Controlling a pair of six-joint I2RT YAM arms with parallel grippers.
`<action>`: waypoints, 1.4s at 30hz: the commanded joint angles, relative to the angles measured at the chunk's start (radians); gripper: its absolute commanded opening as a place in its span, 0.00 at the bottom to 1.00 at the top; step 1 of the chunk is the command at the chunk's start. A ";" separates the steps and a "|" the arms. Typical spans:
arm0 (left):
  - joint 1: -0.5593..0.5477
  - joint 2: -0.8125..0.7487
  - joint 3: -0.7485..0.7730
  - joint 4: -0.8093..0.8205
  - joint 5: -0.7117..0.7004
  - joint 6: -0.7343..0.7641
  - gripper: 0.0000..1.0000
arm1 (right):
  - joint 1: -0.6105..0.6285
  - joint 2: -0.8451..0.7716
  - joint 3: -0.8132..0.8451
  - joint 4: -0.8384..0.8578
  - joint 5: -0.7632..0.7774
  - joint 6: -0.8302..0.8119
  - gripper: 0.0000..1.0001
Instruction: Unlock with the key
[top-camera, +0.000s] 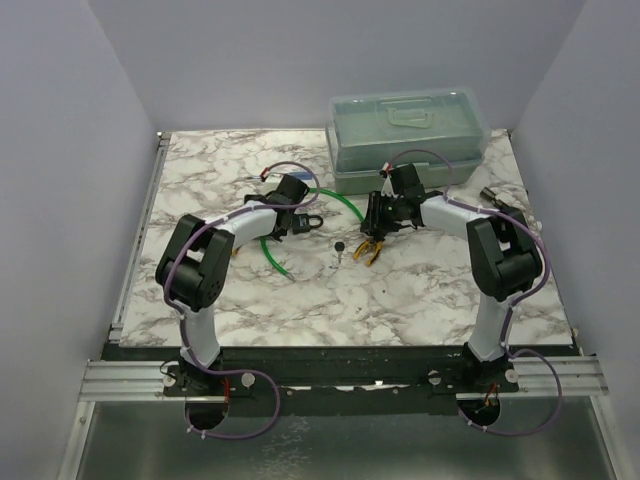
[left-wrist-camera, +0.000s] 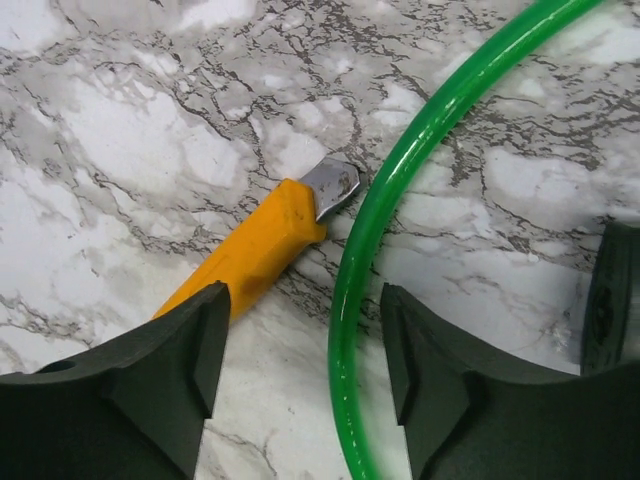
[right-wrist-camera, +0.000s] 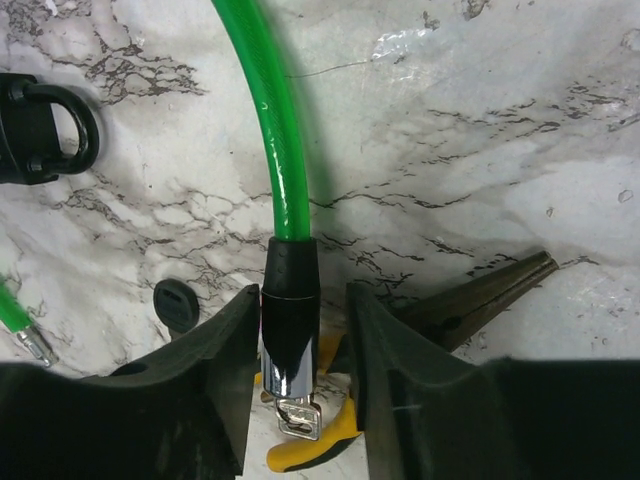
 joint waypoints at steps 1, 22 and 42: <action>-0.032 -0.102 0.017 -0.025 -0.014 0.000 0.72 | -0.007 -0.054 0.027 -0.055 0.021 -0.003 0.50; -0.082 -0.617 -0.018 -0.182 0.215 0.158 0.90 | 0.067 -0.267 0.067 -0.134 0.027 0.073 0.80; -0.082 -0.776 -0.256 0.005 0.187 0.200 0.80 | 0.232 0.059 0.326 -0.117 0.159 0.194 0.70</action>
